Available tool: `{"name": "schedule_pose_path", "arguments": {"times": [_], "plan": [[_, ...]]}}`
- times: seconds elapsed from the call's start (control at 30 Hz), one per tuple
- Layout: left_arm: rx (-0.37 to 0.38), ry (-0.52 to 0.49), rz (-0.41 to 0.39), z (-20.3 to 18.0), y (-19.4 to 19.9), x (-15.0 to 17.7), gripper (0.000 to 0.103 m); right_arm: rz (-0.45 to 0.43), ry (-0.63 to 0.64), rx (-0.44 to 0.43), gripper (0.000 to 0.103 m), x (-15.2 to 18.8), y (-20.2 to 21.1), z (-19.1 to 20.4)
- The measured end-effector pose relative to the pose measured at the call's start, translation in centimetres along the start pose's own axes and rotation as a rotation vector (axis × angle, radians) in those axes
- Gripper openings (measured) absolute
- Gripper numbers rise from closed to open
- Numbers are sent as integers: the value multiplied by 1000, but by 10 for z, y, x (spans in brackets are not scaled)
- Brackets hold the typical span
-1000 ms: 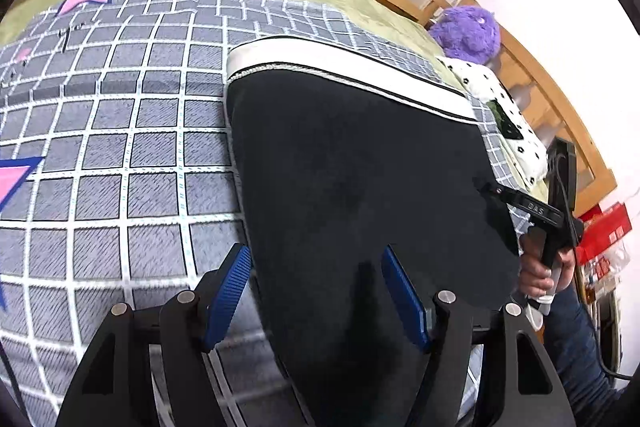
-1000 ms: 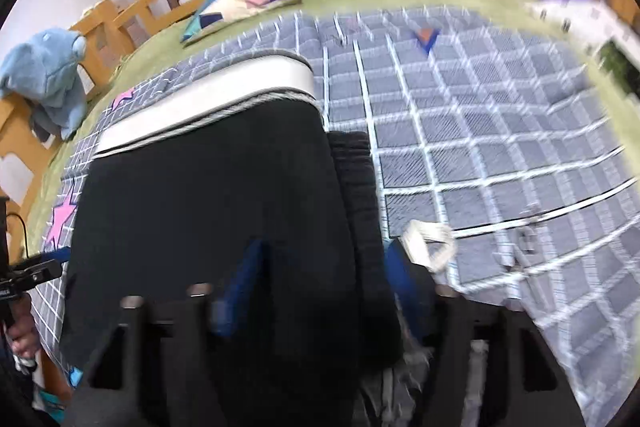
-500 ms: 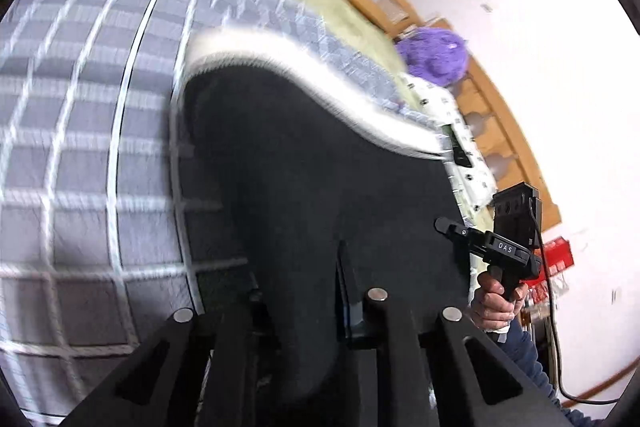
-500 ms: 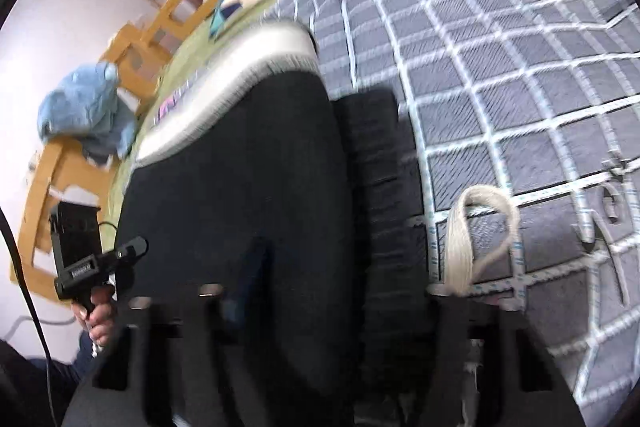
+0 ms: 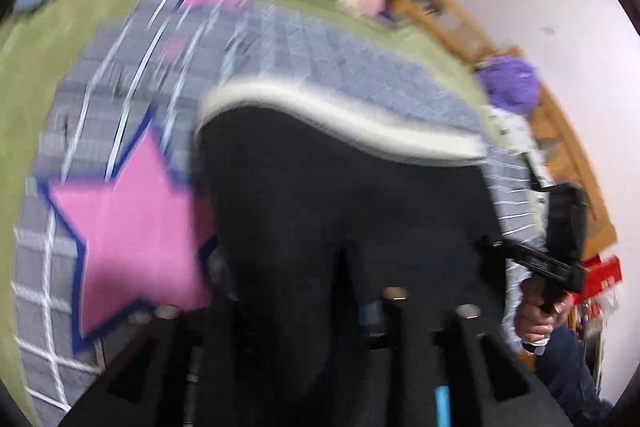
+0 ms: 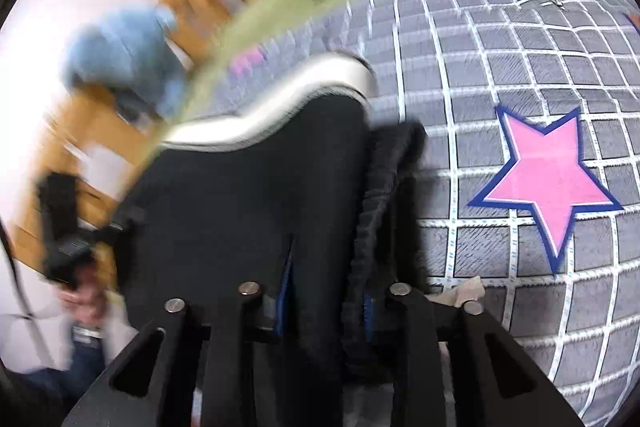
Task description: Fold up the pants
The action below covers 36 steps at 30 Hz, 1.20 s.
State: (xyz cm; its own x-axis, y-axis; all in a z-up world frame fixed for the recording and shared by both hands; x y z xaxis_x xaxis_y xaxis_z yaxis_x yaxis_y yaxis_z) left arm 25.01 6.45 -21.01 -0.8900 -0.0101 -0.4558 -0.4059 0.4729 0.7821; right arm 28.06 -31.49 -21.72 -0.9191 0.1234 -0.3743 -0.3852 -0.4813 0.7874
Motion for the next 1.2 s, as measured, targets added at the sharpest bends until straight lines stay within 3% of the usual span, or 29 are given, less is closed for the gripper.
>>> {"name": "schedule_pose_path", "arguments": {"times": [0.03,0.07,0.1,0.2,0.27,0.33,0.47,0.5,0.53,0.6,0.7,0.77,0.87,0.93,1.0,1.1,1.2], "plan": [[-24,23,4,5,-8,7,53,-5,50,60,43,3,-10,2],[-63,17,-2,4,-12,11,70,-5,83,77,43,7,-12,0],[-85,-9,-10,1,-12,15,72,0,85,81,49,8,-10,-1],[-113,-94,-39,-11,-3,22,72,14,73,145,53,11,15,-3],[-131,-95,-50,-11,6,26,72,-55,136,224,52,14,42,9],[-120,-77,-63,-11,14,28,72,-113,189,248,52,11,55,25],[-106,-60,-98,-5,45,39,72,-85,212,258,50,-3,27,34],[-110,-61,-106,-4,51,41,72,-59,212,282,35,-9,15,32],[-120,-64,-114,-3,57,42,72,-35,210,300,27,-9,3,28],[-144,-83,-139,-2,69,44,72,-85,207,266,9,-10,6,28],[-160,-135,-164,-6,80,44,72,-179,111,90,8,-20,50,26],[-174,-147,-161,-10,79,42,72,-211,131,155,8,-22,60,28],[-144,-157,-180,-23,79,39,72,-124,114,266,9,-18,37,2],[-133,-166,-196,-35,80,37,72,-88,58,273,16,-15,19,-20],[-124,-189,-210,-46,84,38,72,-110,35,294,23,-12,28,-22],[-111,-244,-249,-66,90,46,72,-186,31,313,24,-1,63,-1],[-92,-293,-243,-83,83,61,72,-221,99,262,26,24,81,31]]}}
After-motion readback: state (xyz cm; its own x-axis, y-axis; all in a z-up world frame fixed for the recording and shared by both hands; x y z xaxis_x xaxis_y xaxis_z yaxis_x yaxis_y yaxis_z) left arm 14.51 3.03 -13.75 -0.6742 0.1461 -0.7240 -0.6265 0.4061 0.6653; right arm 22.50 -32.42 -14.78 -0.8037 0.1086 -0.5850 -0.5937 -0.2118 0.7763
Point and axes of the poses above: each gripper's, at about its wrist camera, not at the fingertips, and y roughly against the way its jaws point, z to its left, x to its underside, the point moved 2 cm from there along -y, roughly the way its jaws point, and after that the axes turned 6 degrees about -y, right-handed, at the moved point
